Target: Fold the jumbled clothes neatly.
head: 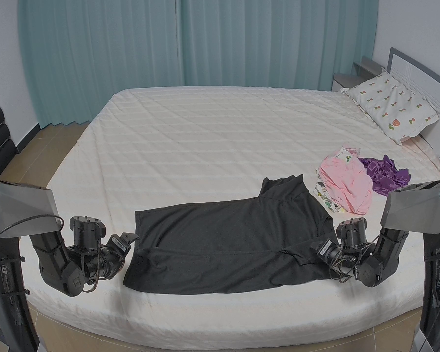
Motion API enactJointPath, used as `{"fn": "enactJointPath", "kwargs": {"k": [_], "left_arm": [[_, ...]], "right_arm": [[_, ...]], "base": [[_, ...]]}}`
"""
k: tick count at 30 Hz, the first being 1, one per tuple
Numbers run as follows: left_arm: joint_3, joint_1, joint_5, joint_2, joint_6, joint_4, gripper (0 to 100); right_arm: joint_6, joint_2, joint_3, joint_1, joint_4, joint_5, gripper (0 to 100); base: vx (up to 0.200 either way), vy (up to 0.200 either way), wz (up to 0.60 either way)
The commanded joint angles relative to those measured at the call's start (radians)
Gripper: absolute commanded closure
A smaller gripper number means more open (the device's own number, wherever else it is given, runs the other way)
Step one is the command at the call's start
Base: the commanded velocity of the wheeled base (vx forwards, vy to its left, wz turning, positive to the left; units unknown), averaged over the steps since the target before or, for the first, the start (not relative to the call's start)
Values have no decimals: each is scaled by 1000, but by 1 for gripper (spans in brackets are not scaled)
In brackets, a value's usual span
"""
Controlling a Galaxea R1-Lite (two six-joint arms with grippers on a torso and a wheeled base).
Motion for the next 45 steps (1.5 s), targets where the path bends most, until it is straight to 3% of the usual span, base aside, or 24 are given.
{"fn": "enactJointPath", "kwargs": {"k": [1, 12, 23, 31, 45], "left_arm": [[1, 0, 0, 4, 0, 0, 0], [1, 0, 0, 4, 1, 0, 0], [7, 0, 2, 5, 3, -2, 0], [7, 0, 2, 5, 3, -2, 0], [7, -1, 2, 5, 3, -2, 0]], "right_arm": [[3, 12, -4, 2, 0, -11, 100], [7, -26, 39, 4, -13, -40, 100], [4, -176, 81, -3, 15, 29, 100], [0, -273, 127, 0, 136, 63, 100], [-31, -268, 232, 17, 153, 66, 100]], "base": [[0, 0, 0], [0, 0, 0], [0, 0, 0], [0, 0, 0], [0, 0, 0]]}}
